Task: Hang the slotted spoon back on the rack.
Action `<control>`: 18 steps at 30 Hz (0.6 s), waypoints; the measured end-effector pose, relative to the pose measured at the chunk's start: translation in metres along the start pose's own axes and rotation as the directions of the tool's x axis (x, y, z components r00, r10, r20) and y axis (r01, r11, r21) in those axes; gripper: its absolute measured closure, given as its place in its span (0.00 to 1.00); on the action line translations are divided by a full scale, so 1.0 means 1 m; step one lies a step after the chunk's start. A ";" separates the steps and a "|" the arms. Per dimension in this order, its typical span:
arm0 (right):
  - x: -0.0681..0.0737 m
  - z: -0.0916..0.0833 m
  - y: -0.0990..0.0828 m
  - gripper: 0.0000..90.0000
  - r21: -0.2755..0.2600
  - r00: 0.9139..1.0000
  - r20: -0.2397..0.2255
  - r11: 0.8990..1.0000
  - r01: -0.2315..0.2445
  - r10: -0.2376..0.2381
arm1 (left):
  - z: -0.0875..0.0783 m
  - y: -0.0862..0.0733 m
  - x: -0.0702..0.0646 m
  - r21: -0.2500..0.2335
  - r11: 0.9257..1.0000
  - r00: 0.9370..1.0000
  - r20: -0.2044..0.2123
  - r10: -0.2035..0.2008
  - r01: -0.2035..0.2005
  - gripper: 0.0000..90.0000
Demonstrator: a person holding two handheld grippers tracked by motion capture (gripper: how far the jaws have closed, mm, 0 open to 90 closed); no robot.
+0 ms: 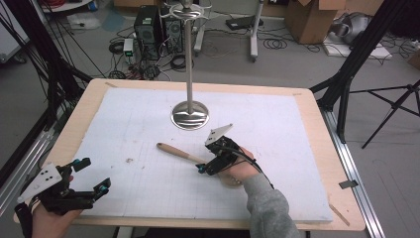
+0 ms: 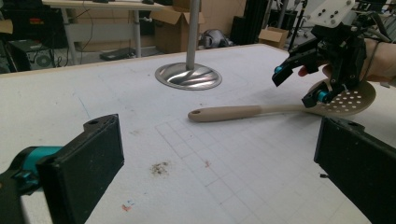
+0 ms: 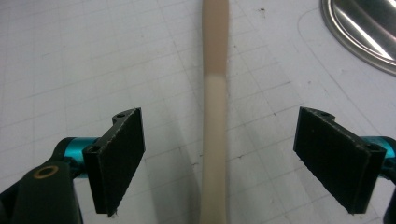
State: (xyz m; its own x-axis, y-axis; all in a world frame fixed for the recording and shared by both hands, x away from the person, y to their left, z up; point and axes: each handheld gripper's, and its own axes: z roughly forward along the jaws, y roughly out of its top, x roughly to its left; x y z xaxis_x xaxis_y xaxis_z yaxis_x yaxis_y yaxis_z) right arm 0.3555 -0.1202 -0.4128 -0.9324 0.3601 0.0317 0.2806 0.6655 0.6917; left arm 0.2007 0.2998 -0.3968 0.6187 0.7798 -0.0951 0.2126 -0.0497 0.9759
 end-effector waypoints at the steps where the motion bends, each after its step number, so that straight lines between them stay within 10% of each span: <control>1: 0.000 0.000 0.000 0.18 0.005 1.000 -0.002 1.000 -0.002 0.002 | 0.000 0.000 0.000 0.000 1.000 1.000 0.000 0.000 0.000 0.02; 18: -0.003 0.006 -0.002 0.22 0.037 1.000 -0.007 0.999 0.002 -0.002 | 0.000 0.000 0.000 -0.001 1.000 1.000 0.000 0.000 0.000 0.02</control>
State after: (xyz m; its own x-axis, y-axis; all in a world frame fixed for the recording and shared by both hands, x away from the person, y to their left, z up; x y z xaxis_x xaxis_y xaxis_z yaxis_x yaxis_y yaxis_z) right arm 0.3589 -0.1184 -0.4185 -0.9345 0.3541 0.0359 0.2870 0.6901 0.6644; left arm 0.2004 0.2994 -0.3968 0.6187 0.7799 -0.0949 0.2118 -0.0493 0.9761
